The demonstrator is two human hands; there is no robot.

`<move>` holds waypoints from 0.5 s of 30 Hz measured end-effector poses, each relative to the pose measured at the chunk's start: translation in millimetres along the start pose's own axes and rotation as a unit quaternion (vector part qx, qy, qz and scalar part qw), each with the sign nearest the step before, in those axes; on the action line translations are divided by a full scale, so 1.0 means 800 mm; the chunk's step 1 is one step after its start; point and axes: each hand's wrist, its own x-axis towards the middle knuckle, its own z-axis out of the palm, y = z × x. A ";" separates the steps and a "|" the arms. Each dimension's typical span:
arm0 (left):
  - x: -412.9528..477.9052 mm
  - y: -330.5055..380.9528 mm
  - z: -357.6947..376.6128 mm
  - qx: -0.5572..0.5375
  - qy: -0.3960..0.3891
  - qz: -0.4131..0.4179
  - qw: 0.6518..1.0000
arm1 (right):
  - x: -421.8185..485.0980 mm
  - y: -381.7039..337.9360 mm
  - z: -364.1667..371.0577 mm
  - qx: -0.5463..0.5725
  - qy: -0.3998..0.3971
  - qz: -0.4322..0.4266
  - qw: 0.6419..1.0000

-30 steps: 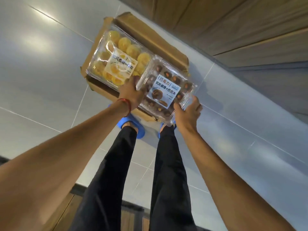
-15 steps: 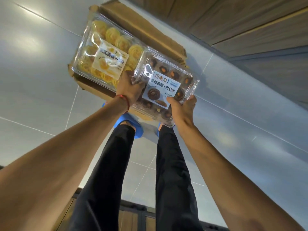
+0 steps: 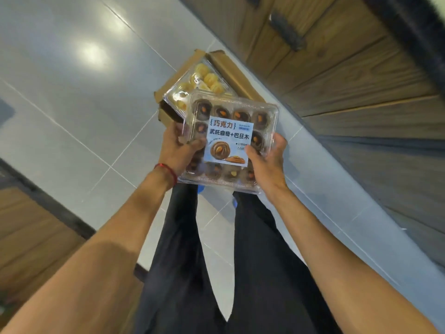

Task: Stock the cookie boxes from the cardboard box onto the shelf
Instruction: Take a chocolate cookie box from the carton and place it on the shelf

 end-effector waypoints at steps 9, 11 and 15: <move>-0.185 -0.010 -0.025 -0.157 0.132 0.011 0.979 | -0.111 -0.063 -0.040 -0.065 -0.148 -0.139 0.977; -0.226 -0.020 -0.030 -0.165 0.150 0.015 0.975 | -0.137 -0.071 -0.039 -0.083 -0.176 -0.176 0.965; -0.301 -0.055 -0.054 -0.188 0.201 0.022 0.961 | -0.192 -0.074 -0.021 -0.128 -0.232 -0.220 0.939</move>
